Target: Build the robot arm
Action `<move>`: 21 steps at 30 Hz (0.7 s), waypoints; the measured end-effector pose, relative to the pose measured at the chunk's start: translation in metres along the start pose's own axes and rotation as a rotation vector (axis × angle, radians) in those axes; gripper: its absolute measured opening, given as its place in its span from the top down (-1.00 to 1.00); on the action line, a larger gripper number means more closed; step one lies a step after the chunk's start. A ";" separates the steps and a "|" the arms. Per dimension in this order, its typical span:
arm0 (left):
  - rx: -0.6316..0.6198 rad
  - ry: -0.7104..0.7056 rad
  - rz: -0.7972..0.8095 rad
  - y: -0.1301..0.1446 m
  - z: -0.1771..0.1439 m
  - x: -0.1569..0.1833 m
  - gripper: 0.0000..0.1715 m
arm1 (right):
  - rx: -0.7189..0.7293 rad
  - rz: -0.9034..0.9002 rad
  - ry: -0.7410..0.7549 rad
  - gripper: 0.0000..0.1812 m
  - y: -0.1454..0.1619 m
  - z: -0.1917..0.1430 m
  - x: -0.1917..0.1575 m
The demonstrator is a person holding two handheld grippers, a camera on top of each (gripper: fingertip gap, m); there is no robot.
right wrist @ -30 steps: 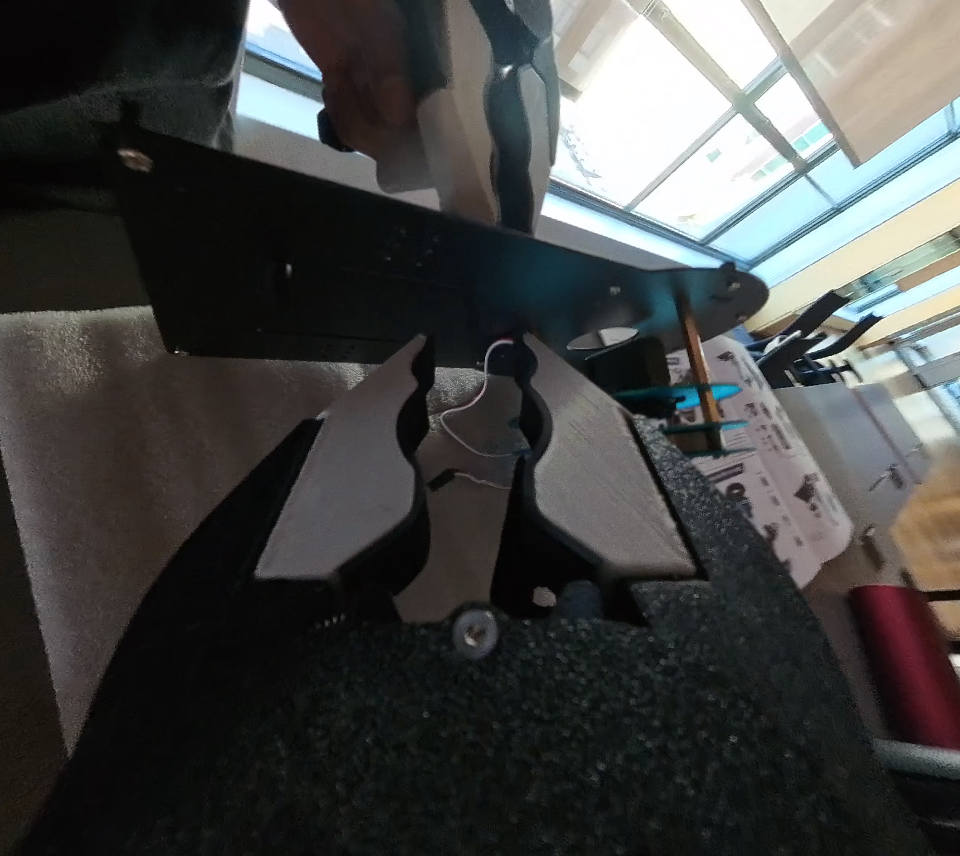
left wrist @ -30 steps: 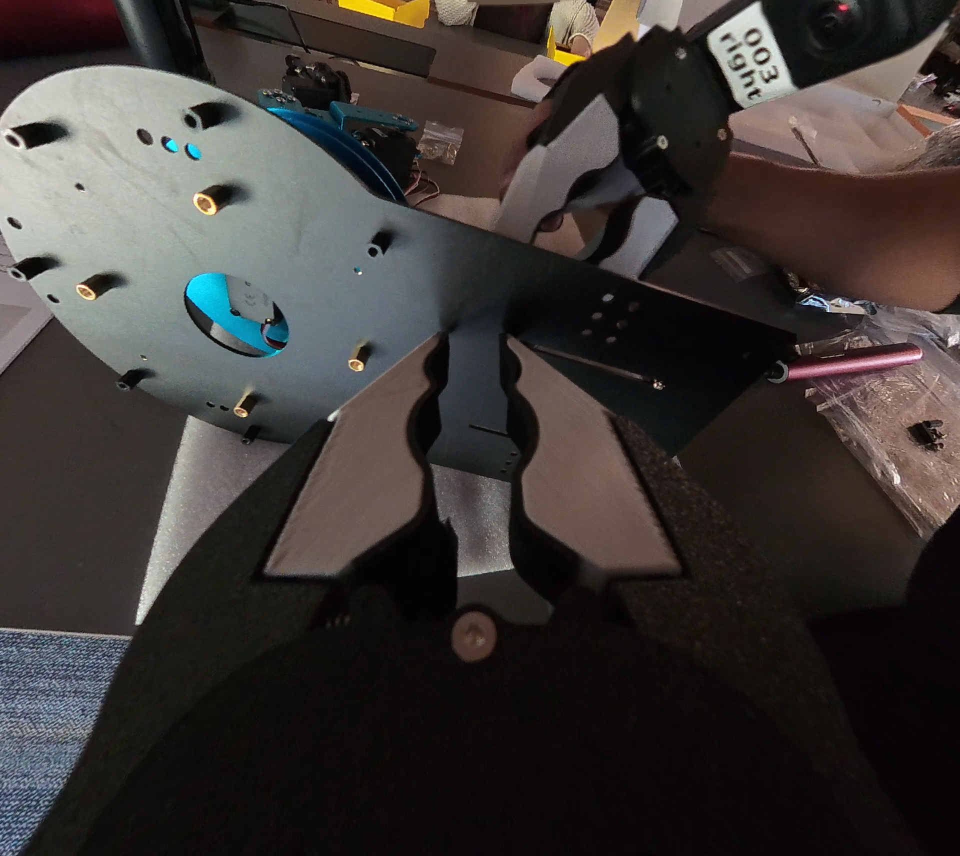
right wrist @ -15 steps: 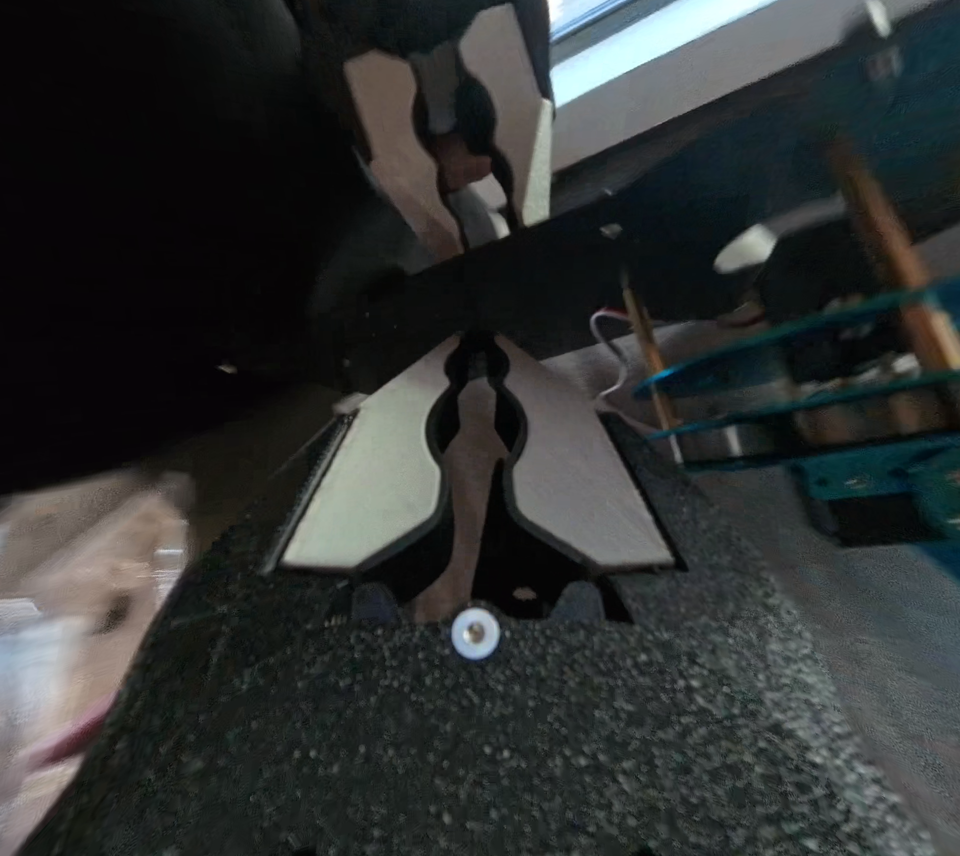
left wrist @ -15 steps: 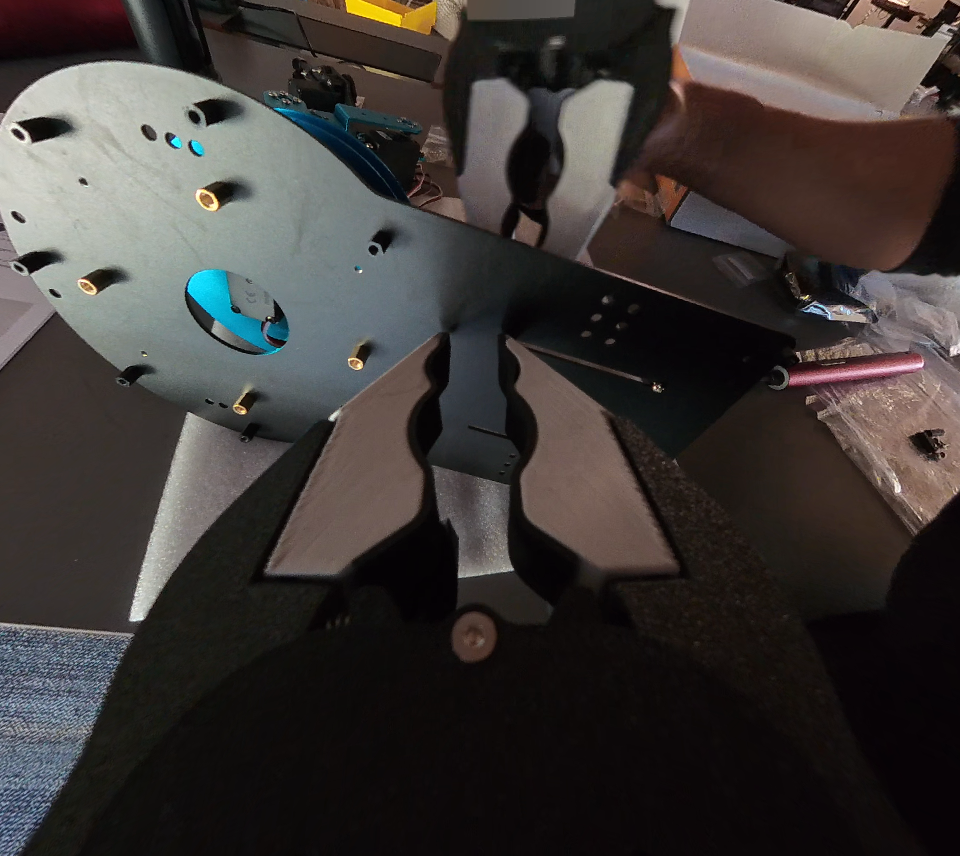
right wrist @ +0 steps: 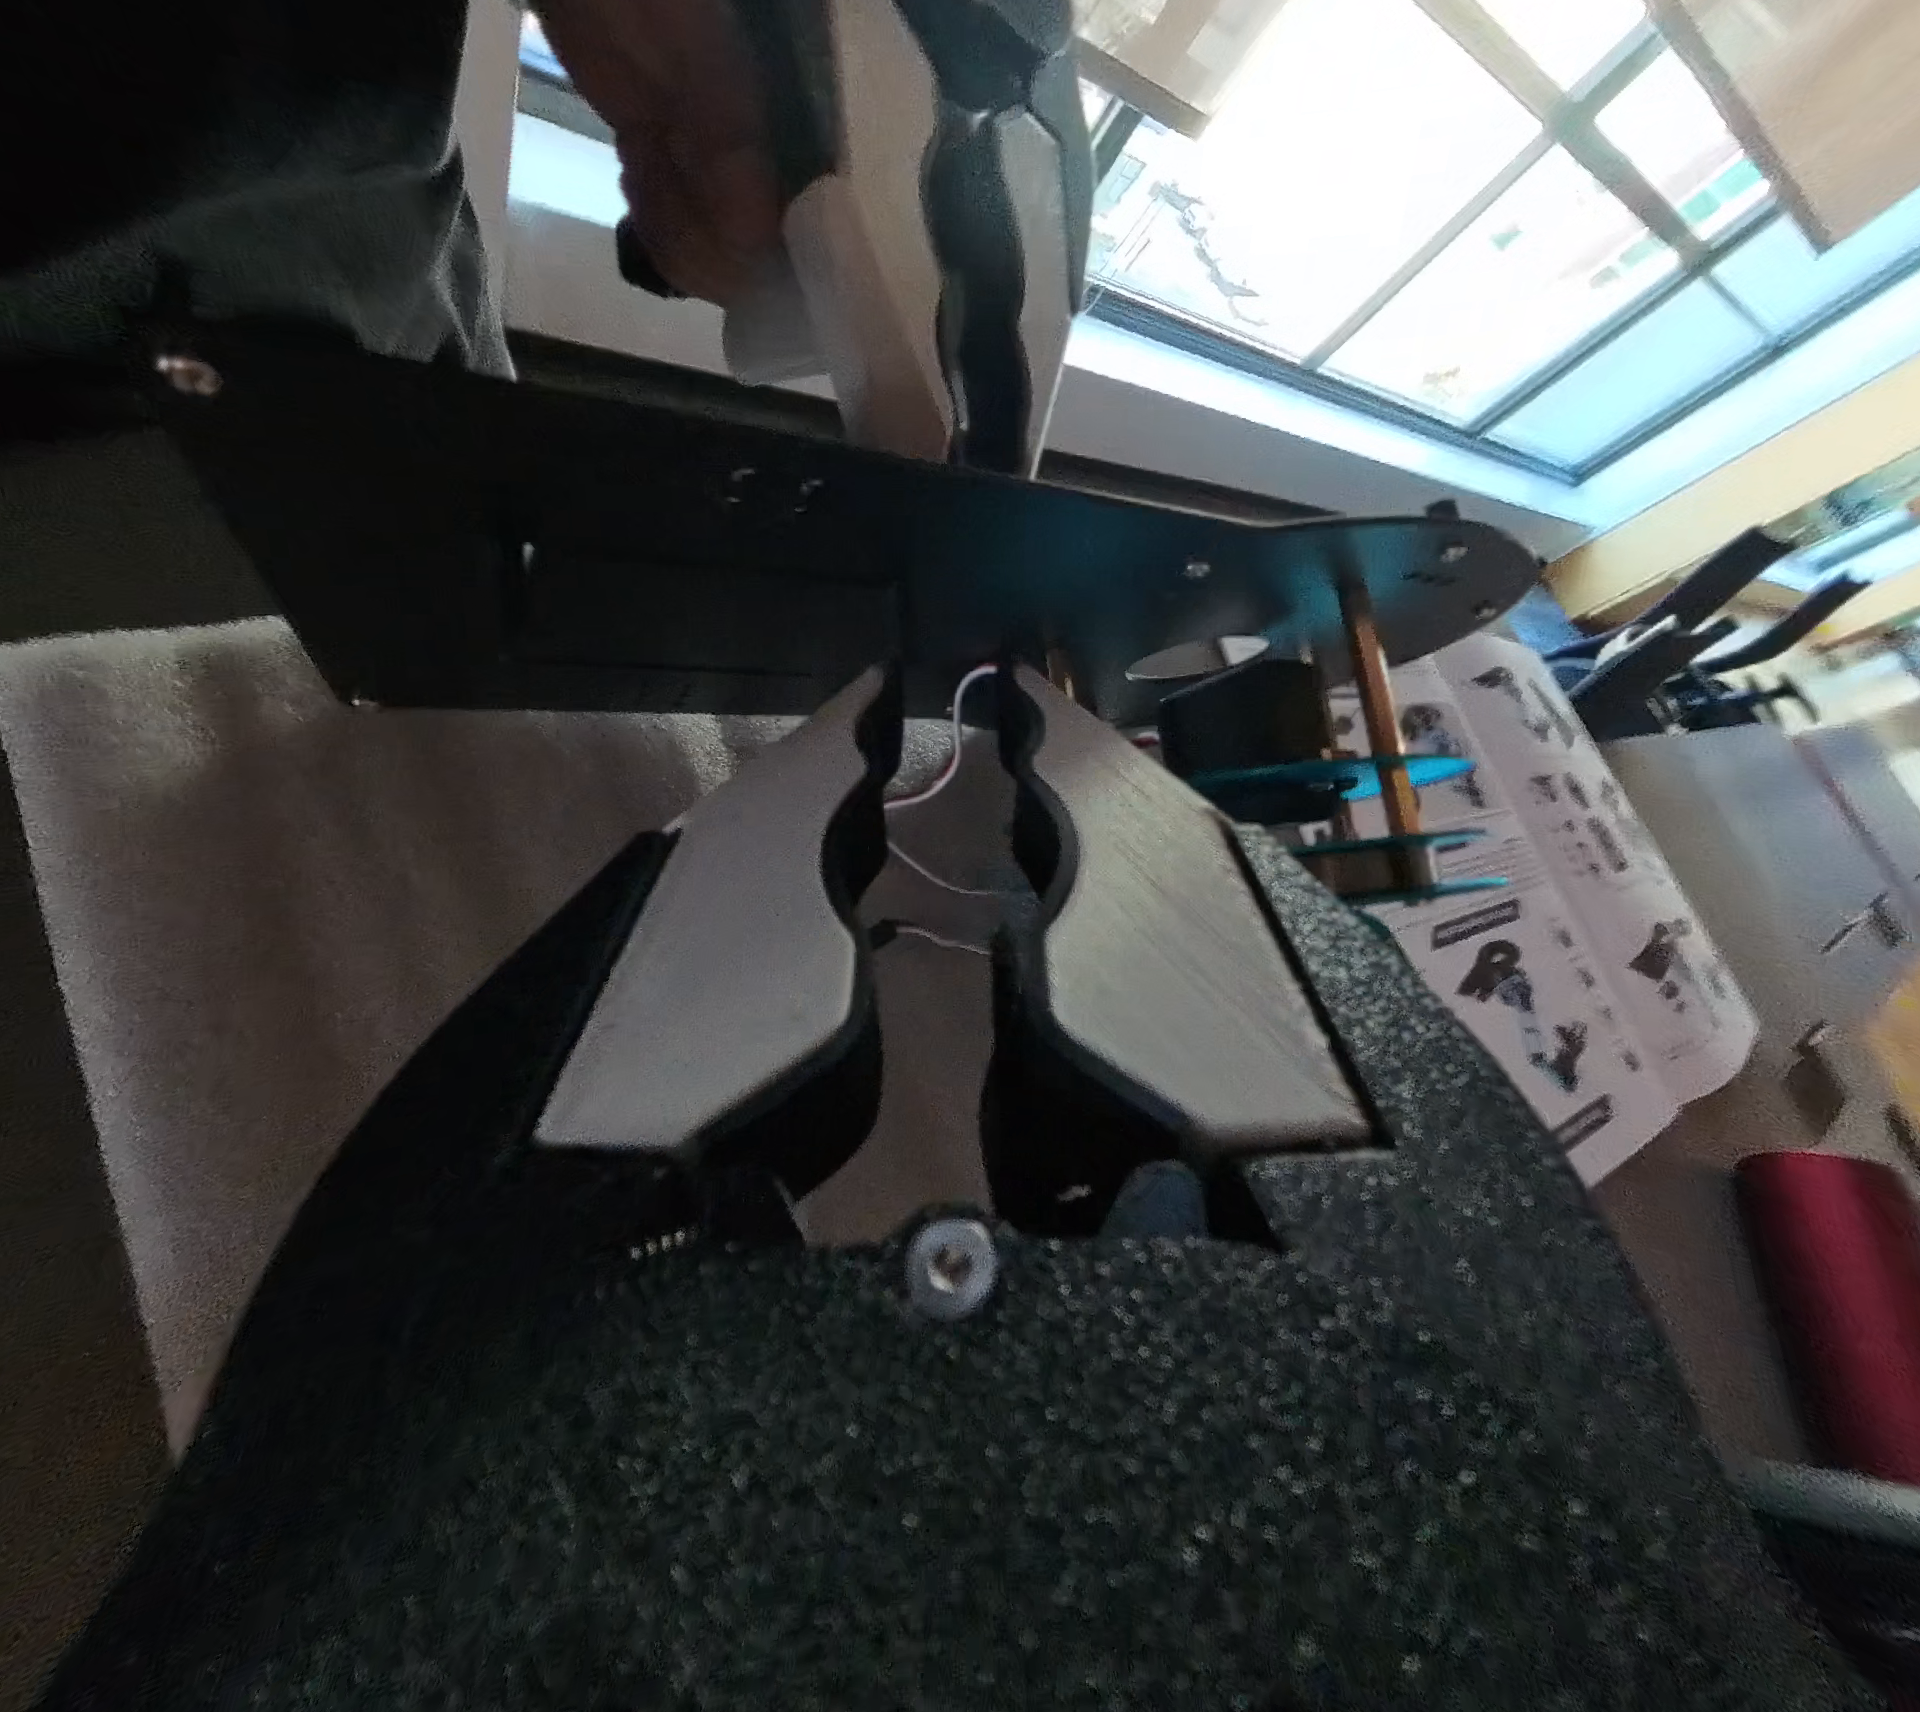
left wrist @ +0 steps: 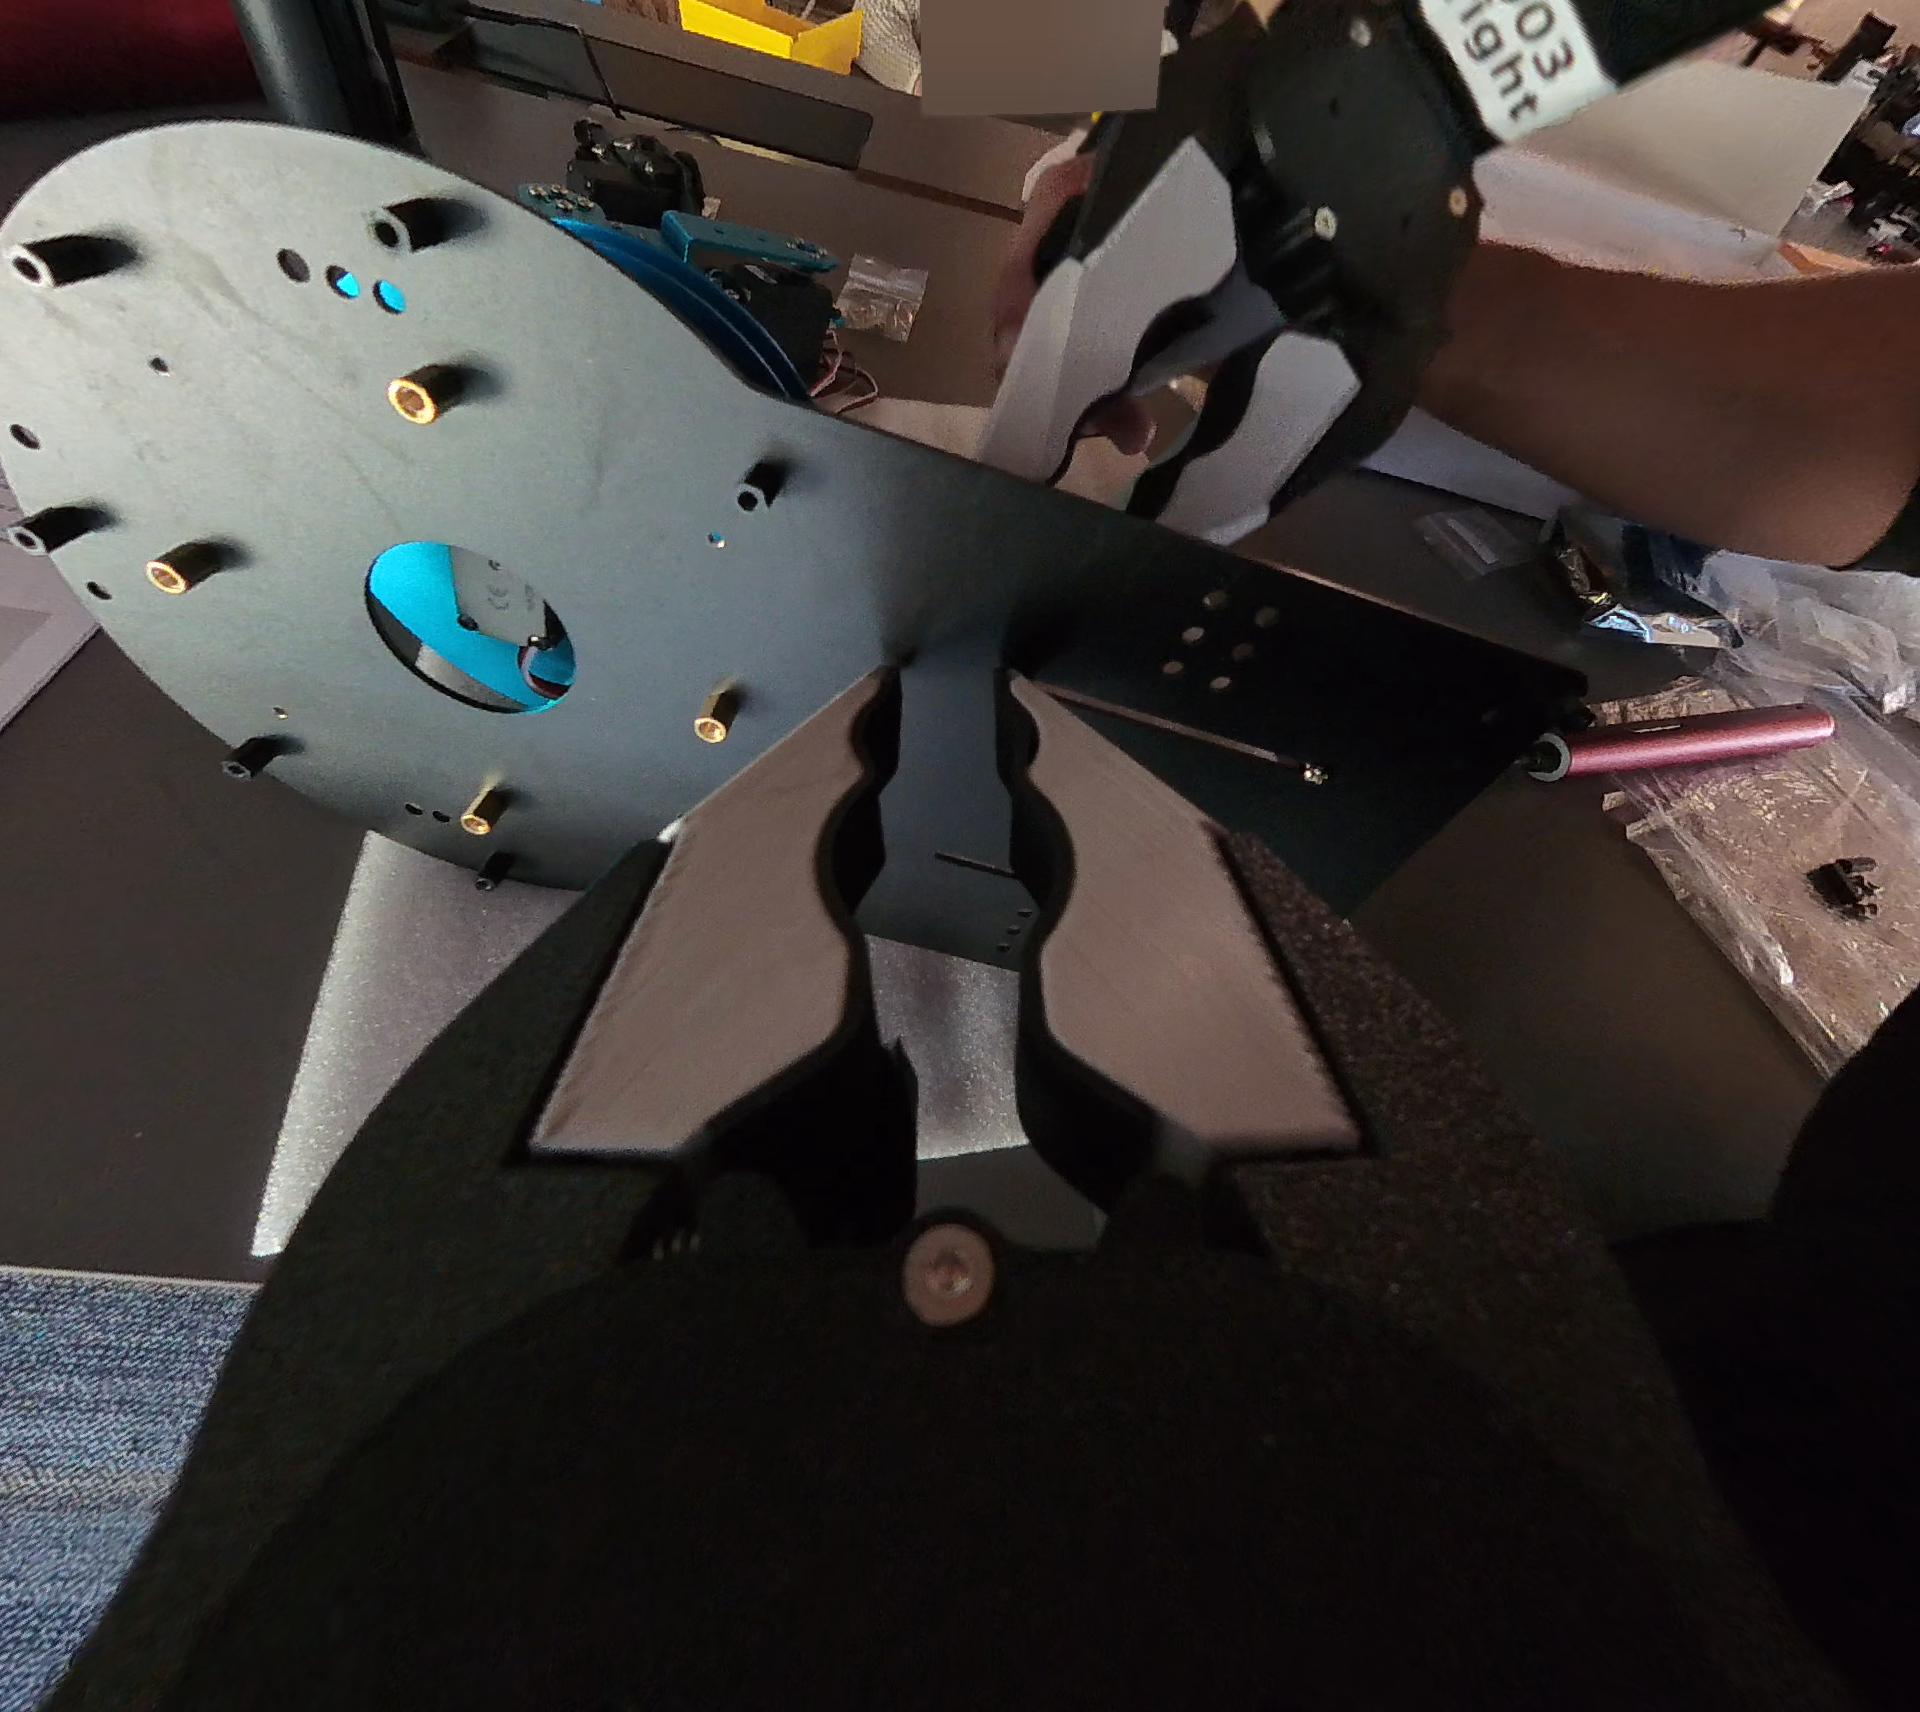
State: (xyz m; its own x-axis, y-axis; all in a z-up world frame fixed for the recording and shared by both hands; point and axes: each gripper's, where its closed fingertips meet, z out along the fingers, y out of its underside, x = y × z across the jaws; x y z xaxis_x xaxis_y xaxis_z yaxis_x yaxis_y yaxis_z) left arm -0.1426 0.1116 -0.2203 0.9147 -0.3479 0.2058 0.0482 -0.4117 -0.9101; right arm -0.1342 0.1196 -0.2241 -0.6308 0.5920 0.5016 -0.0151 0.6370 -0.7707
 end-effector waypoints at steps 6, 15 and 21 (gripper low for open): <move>-0.002 -0.002 0.001 0.000 0.001 0.000 0.82 | -0.067 0.014 -0.126 0.77 0.003 -0.003 -0.009; -0.016 -0.014 0.001 0.000 0.000 -0.001 0.80 | -0.080 0.207 -0.234 0.94 -0.003 0.009 -0.012; 0.026 0.045 0.030 -0.008 -0.007 0.010 0.79 | -0.094 0.252 -0.250 0.94 -0.001 0.011 -0.012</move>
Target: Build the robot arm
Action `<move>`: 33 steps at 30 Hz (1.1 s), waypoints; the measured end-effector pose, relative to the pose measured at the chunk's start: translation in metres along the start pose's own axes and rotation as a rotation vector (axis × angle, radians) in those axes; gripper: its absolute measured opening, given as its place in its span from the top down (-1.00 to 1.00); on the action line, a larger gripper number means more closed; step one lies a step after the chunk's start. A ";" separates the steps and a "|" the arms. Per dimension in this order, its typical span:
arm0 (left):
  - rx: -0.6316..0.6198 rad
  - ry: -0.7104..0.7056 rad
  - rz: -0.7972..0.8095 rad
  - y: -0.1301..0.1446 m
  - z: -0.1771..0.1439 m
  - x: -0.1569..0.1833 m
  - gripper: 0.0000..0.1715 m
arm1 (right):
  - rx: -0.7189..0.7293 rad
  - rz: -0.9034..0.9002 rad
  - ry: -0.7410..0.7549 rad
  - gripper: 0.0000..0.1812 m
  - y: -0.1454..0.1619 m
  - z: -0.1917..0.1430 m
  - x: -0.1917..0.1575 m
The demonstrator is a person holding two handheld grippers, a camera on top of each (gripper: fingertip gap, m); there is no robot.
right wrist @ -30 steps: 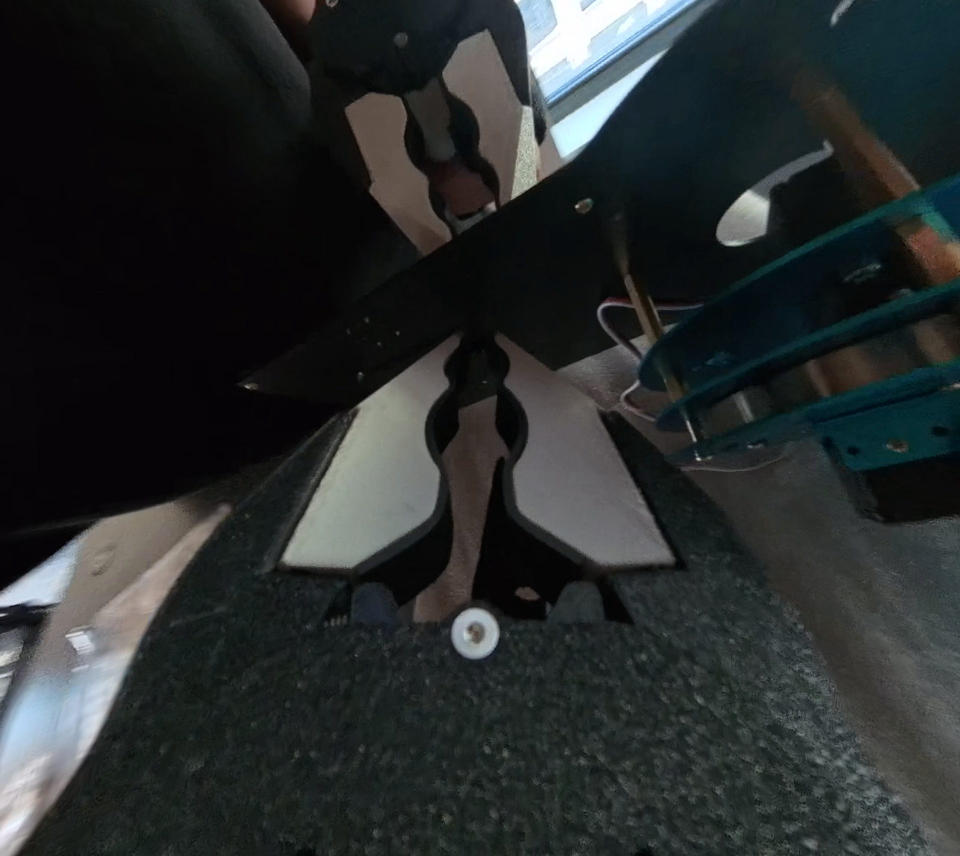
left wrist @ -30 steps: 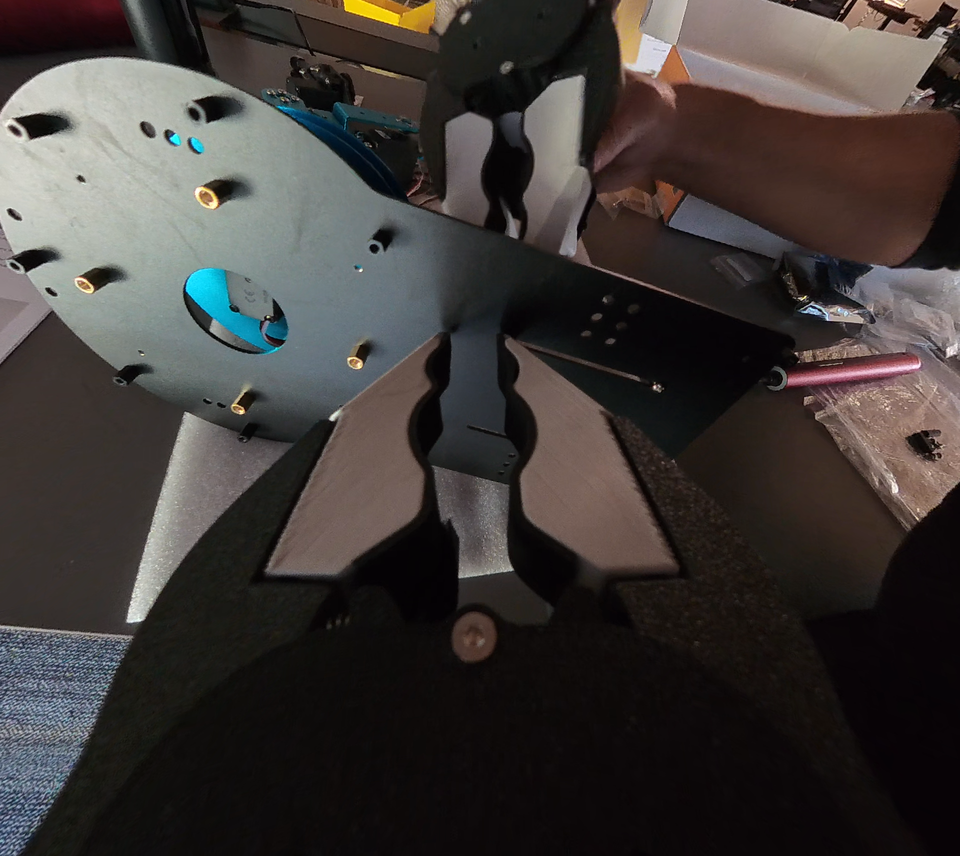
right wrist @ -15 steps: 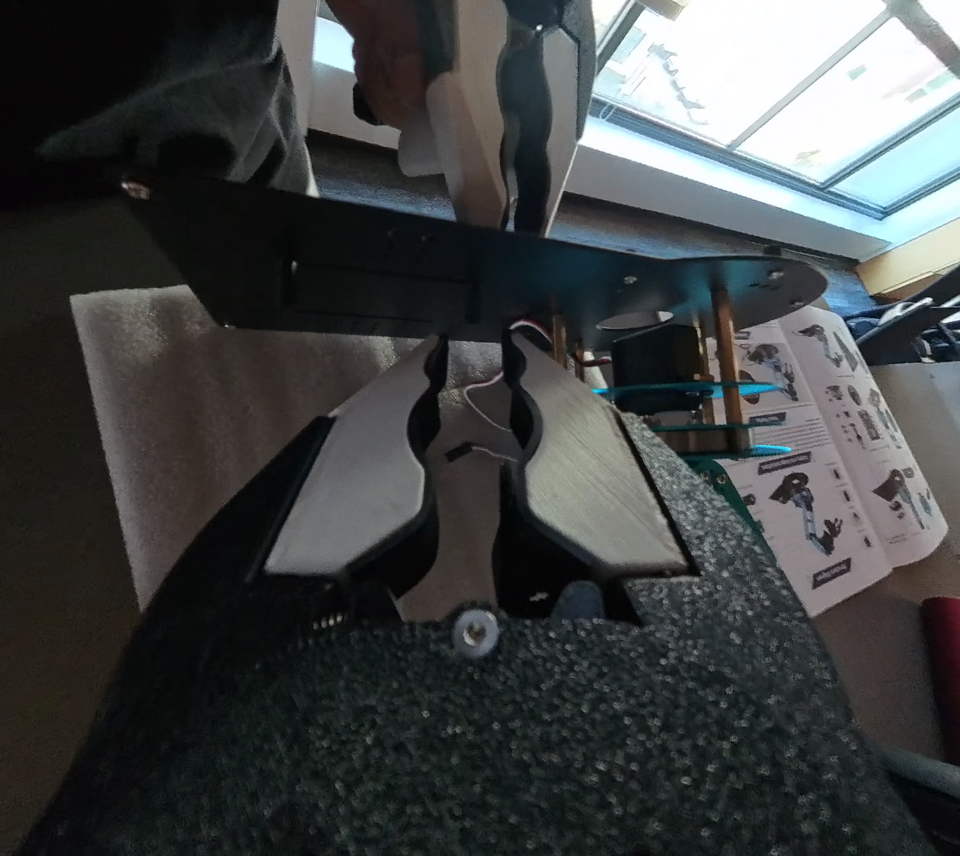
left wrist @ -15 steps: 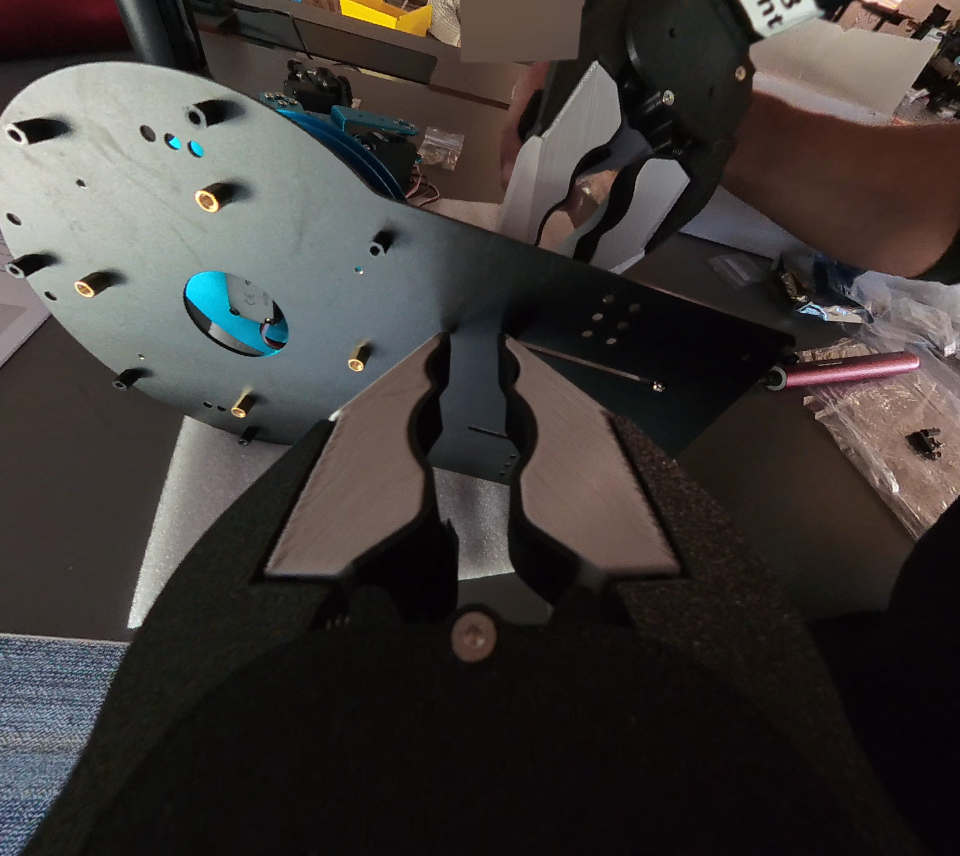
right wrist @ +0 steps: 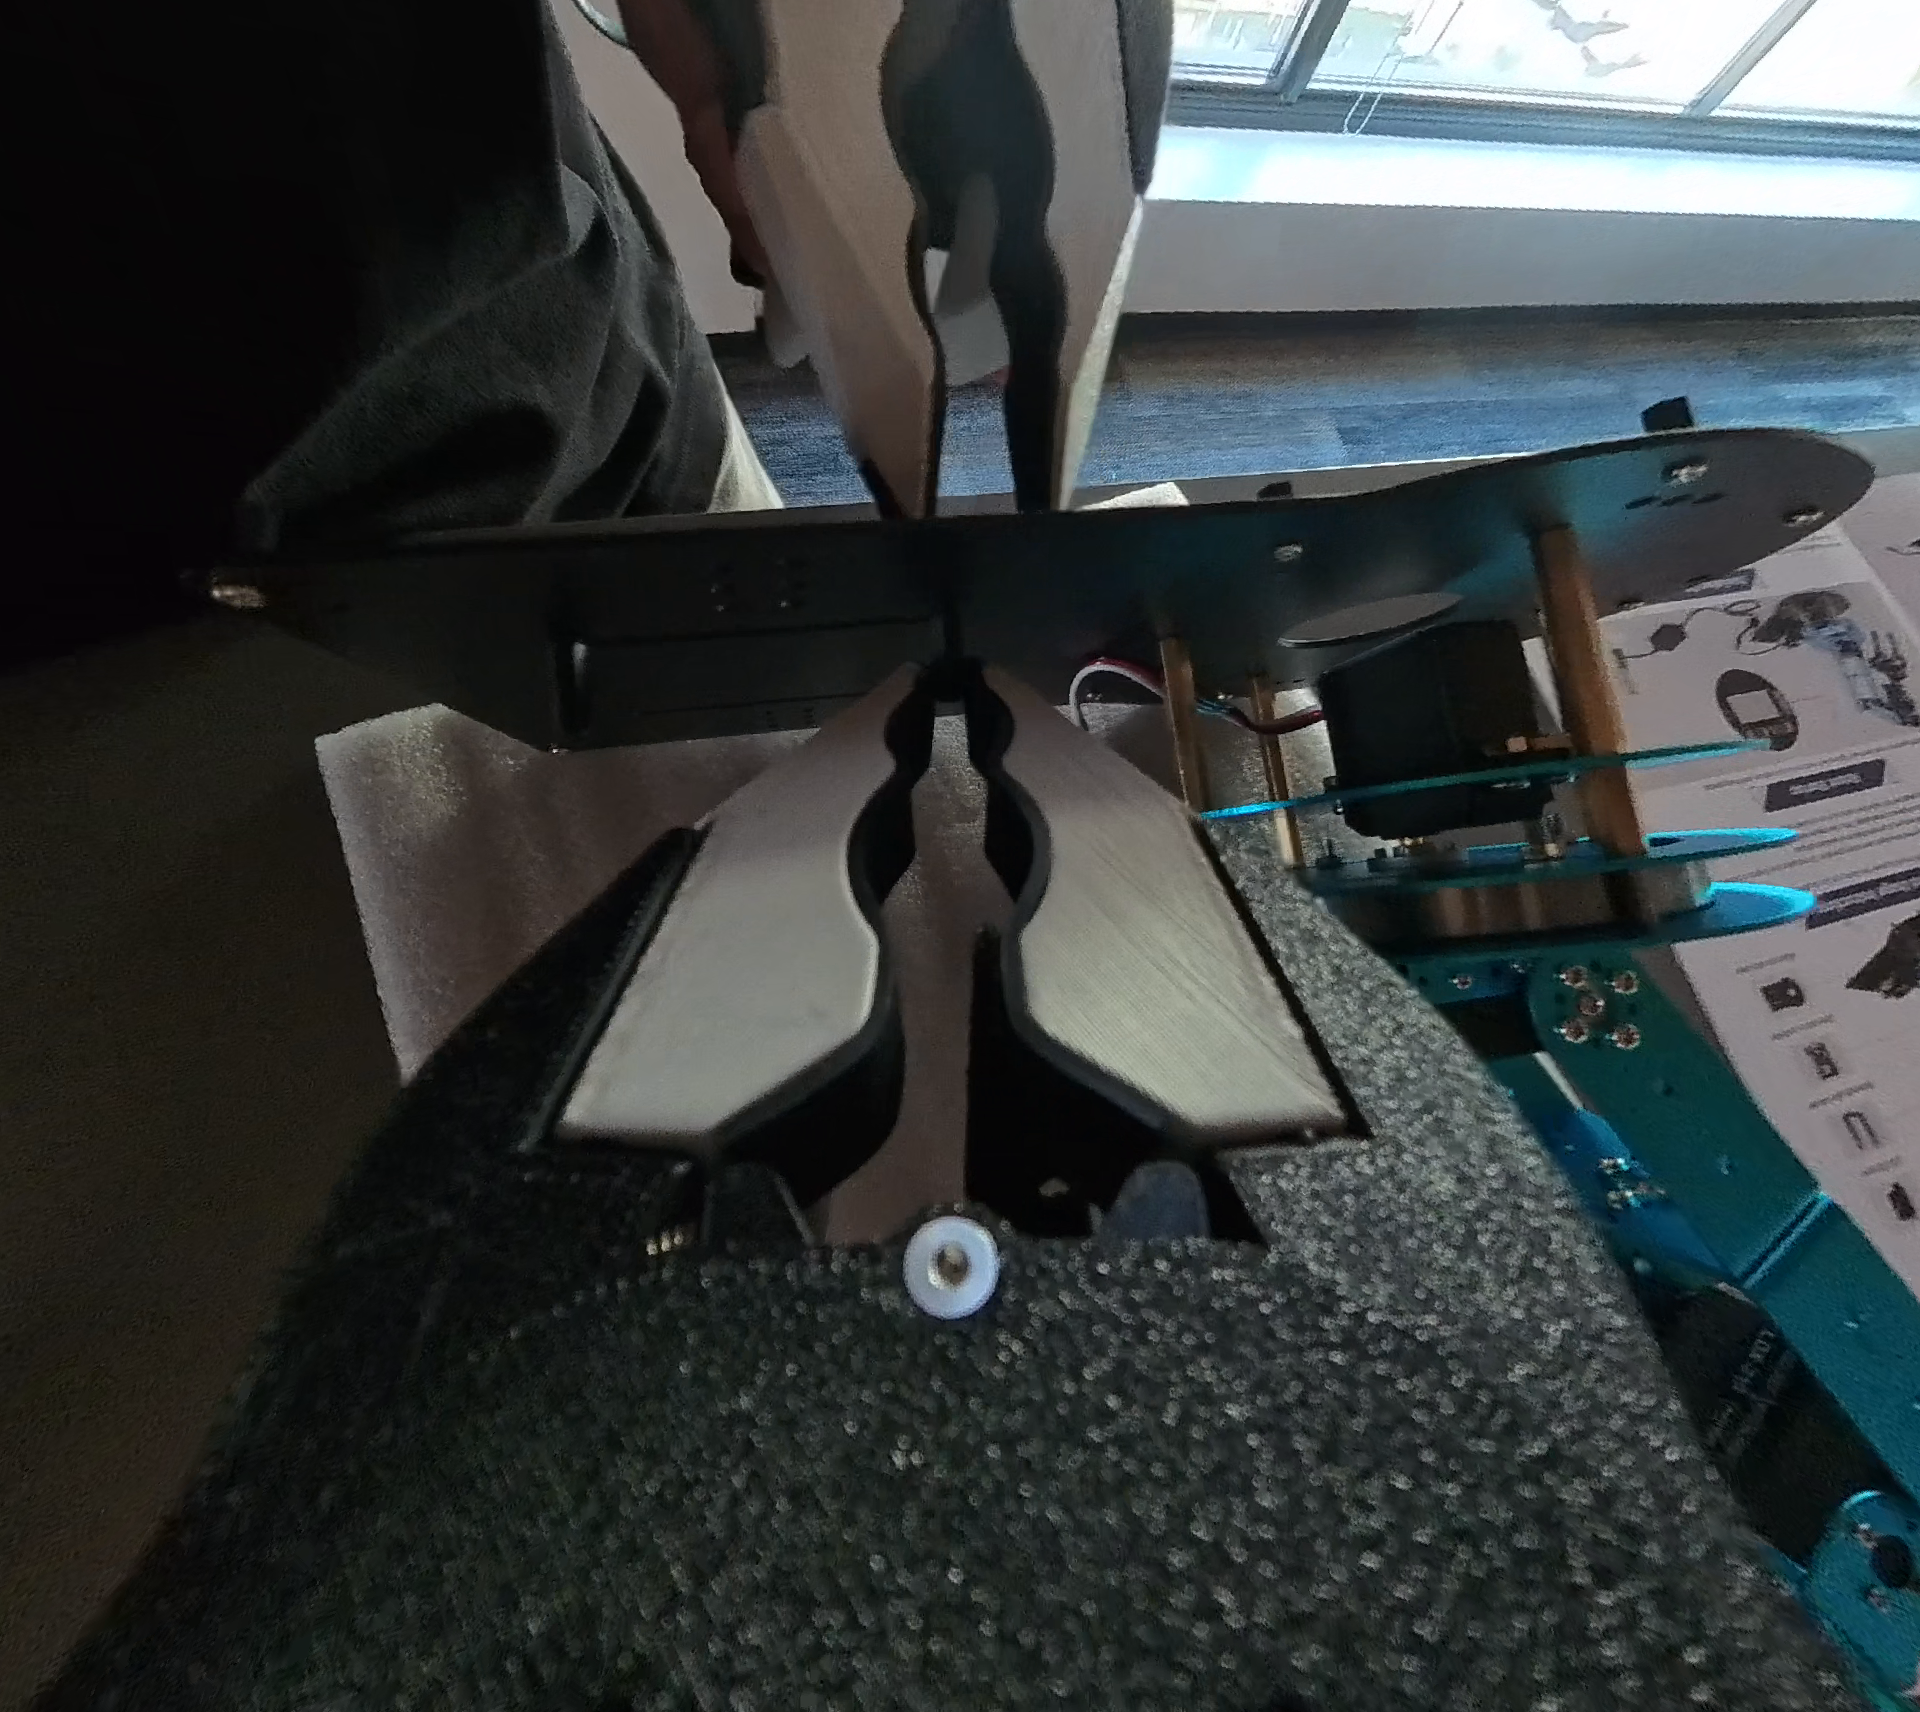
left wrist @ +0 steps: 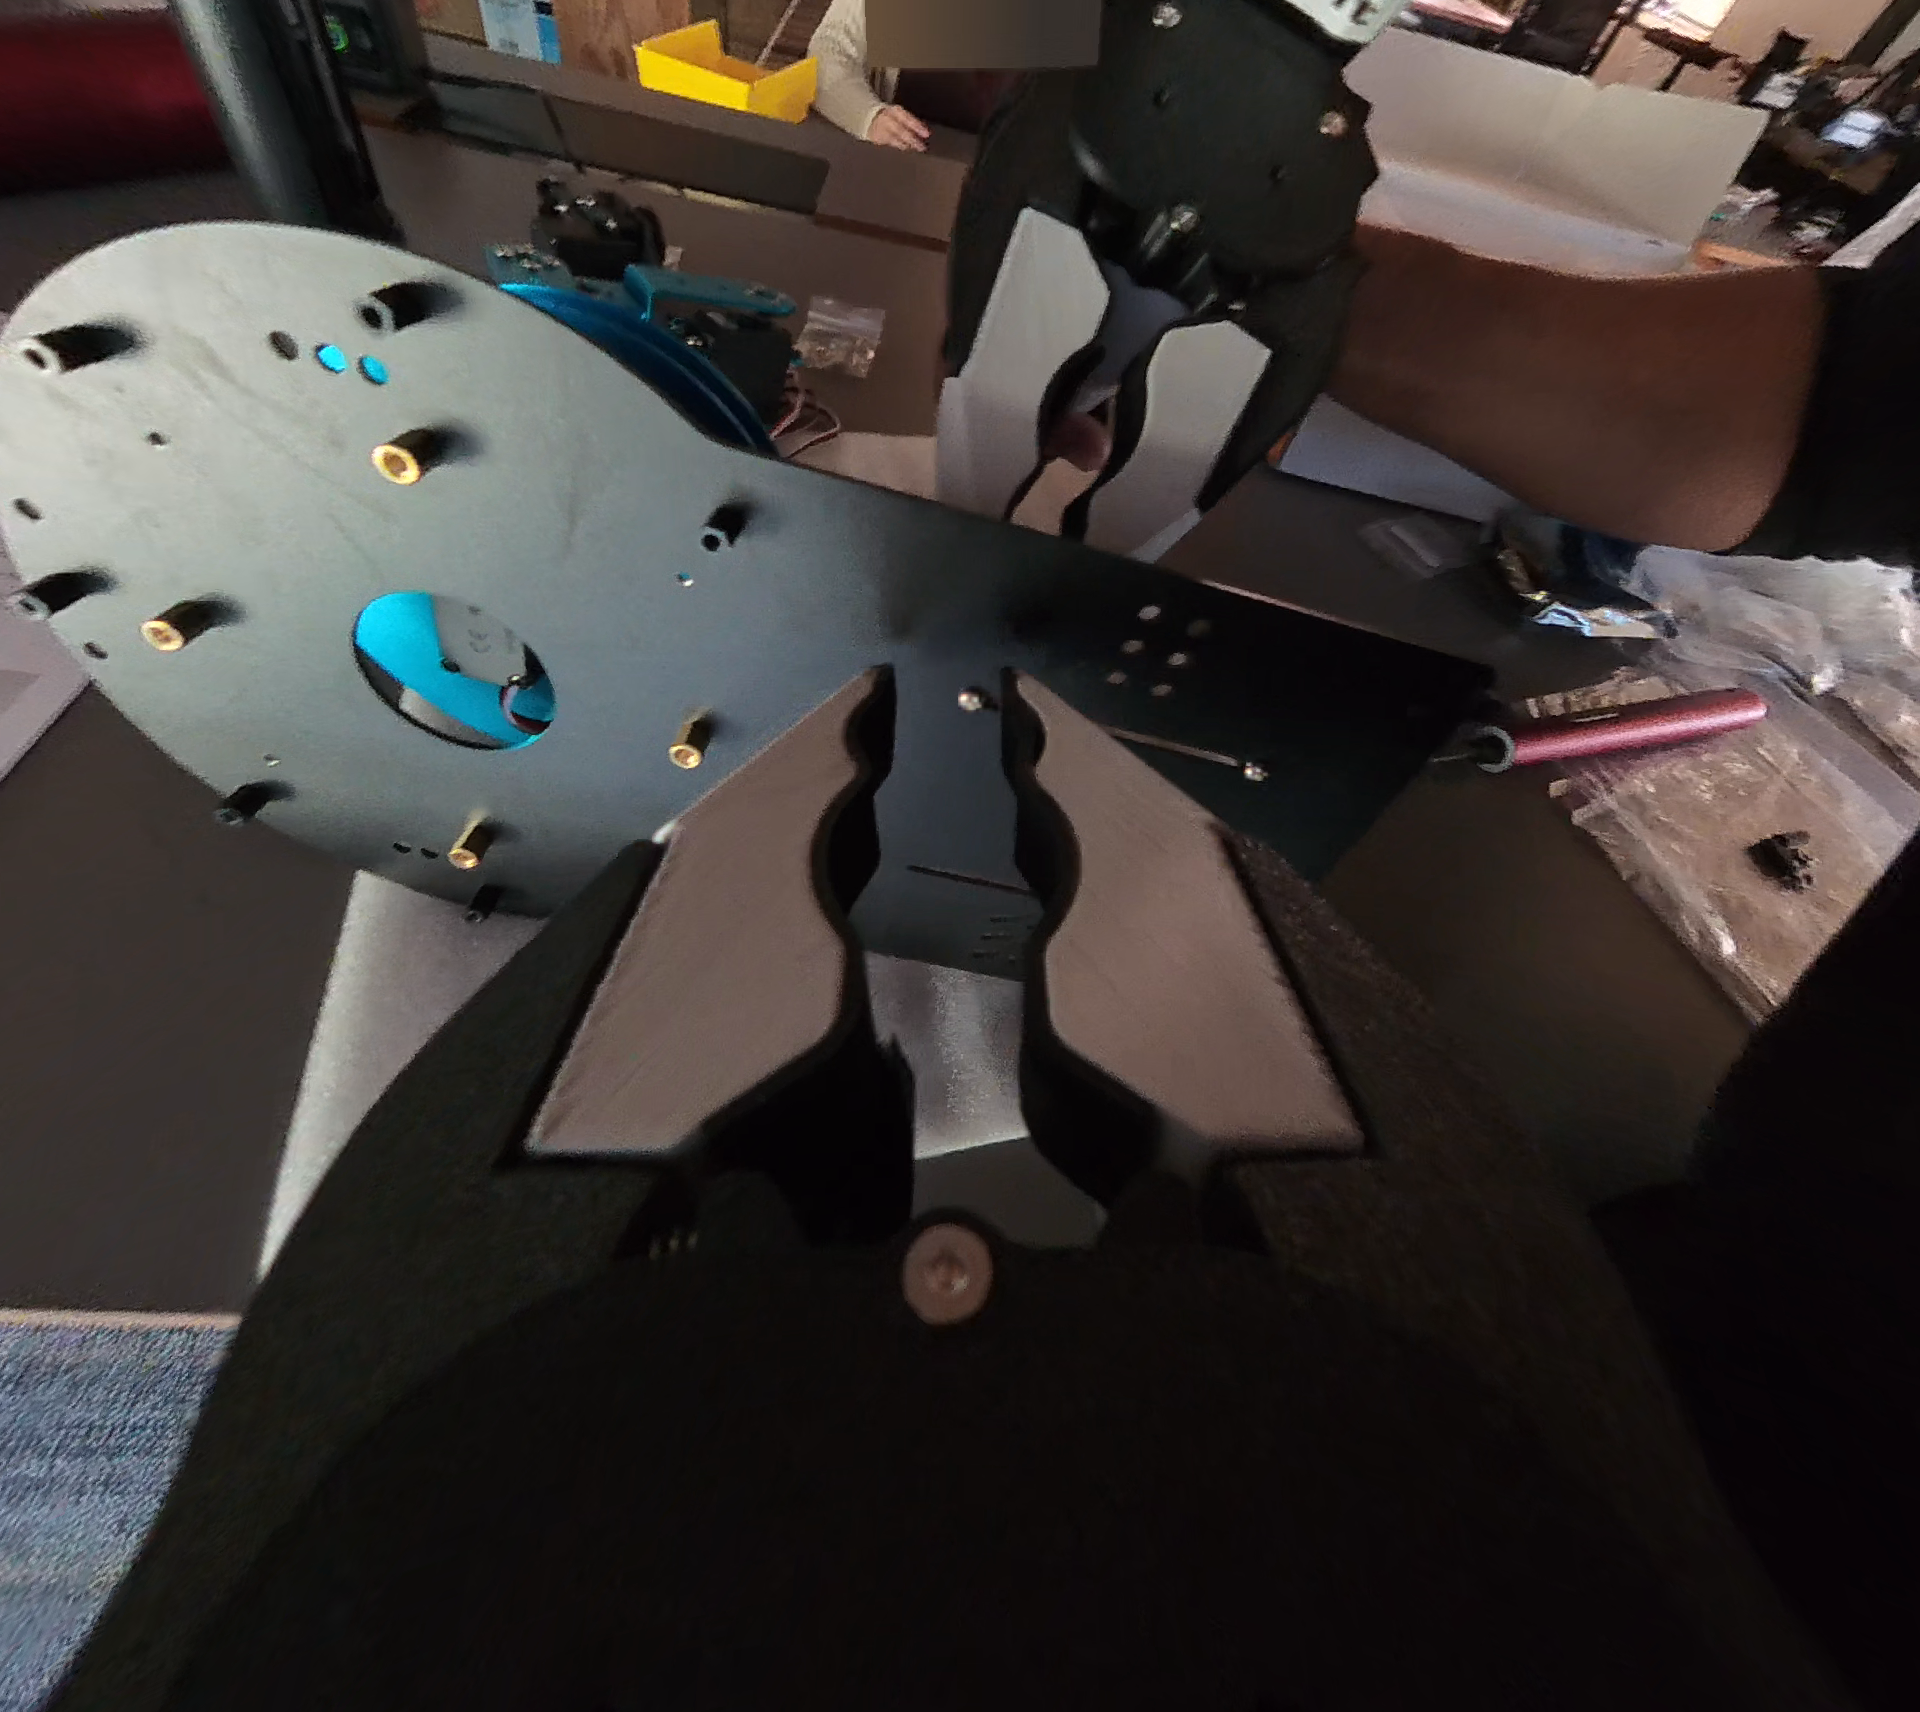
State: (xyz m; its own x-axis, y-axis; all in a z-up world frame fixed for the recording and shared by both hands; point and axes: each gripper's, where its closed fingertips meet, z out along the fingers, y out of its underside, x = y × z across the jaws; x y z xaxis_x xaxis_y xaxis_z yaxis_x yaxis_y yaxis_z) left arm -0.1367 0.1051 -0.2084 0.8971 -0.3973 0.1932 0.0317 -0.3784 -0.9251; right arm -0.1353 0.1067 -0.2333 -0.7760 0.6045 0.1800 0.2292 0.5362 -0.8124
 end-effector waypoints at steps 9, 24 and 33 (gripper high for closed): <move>-0.019 0.019 0.024 0.009 0.009 0.002 0.94 | 0.019 0.047 -0.034 0.94 0.000 0.002 0.001; -0.009 0.019 0.078 0.009 0.010 0.004 0.99 | 0.049 0.460 -0.243 0.78 0.009 -0.004 -0.001; -0.008 0.035 0.071 0.009 0.010 0.005 0.98 | 0.003 -0.027 0.008 0.93 -0.001 0.003 0.002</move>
State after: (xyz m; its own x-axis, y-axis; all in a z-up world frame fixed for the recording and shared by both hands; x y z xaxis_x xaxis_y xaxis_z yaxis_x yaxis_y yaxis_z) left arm -0.1278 0.1083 -0.2193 0.8812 -0.4520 0.1383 -0.0355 -0.3550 -0.9342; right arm -0.1392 0.1059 -0.2342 -0.7774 0.5941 0.2066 0.2059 0.5506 -0.8090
